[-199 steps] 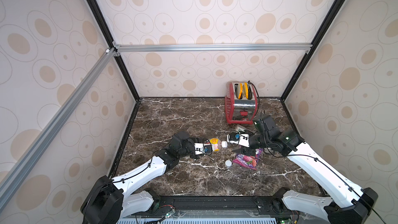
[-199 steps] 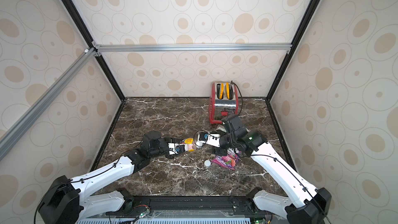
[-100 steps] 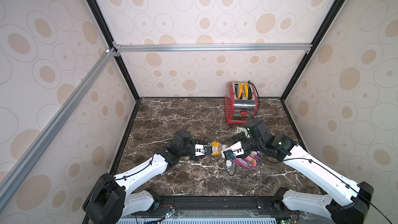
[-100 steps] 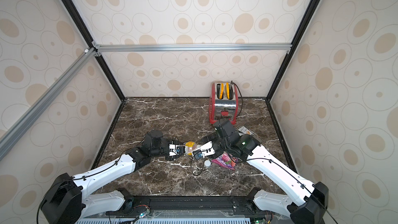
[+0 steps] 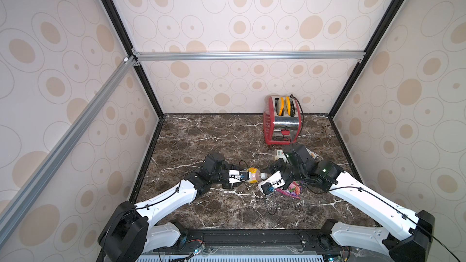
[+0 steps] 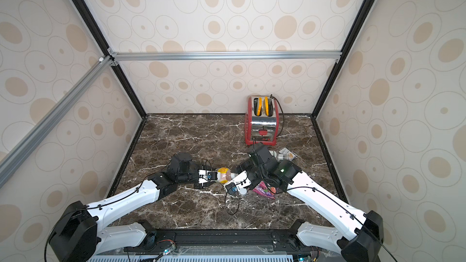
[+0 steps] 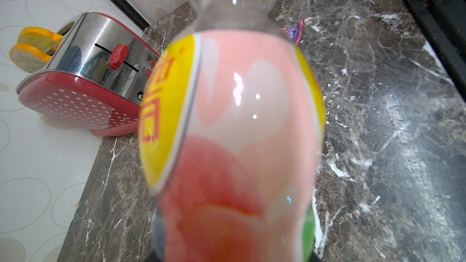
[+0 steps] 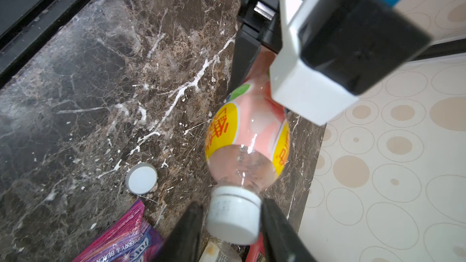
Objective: Screw on the bottle caps
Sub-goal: Screw the bottle cap onto the plastic bottle.
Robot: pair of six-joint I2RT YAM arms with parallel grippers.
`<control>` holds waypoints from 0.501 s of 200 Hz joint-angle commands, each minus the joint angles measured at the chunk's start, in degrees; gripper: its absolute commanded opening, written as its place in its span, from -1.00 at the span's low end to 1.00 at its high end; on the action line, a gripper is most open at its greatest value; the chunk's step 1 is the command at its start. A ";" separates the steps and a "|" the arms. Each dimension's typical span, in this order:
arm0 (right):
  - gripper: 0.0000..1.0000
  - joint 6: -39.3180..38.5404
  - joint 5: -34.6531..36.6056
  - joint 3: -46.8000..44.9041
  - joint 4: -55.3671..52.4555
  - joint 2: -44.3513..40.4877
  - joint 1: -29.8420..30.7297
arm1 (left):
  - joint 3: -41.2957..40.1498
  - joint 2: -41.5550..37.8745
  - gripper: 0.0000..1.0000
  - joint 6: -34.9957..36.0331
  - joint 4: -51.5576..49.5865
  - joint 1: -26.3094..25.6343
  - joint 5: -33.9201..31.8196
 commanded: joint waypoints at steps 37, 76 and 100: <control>-0.79 14.12 2.28 -1.79 6.63 0.68 0.13 | 2.98 -0.44 -0.34 -2.30 1.53 0.30 6.01; -1.00 36.72 -4.92 5.47 2.55 5.57 -2.66 | 1.38 -1.82 -0.37 -1.90 4.58 0.30 6.41; -1.00 51.62 -9.91 10.66 -2.23 9.81 -5.70 | -2.54 -4.72 -0.37 -1.95 11.36 0.07 2.89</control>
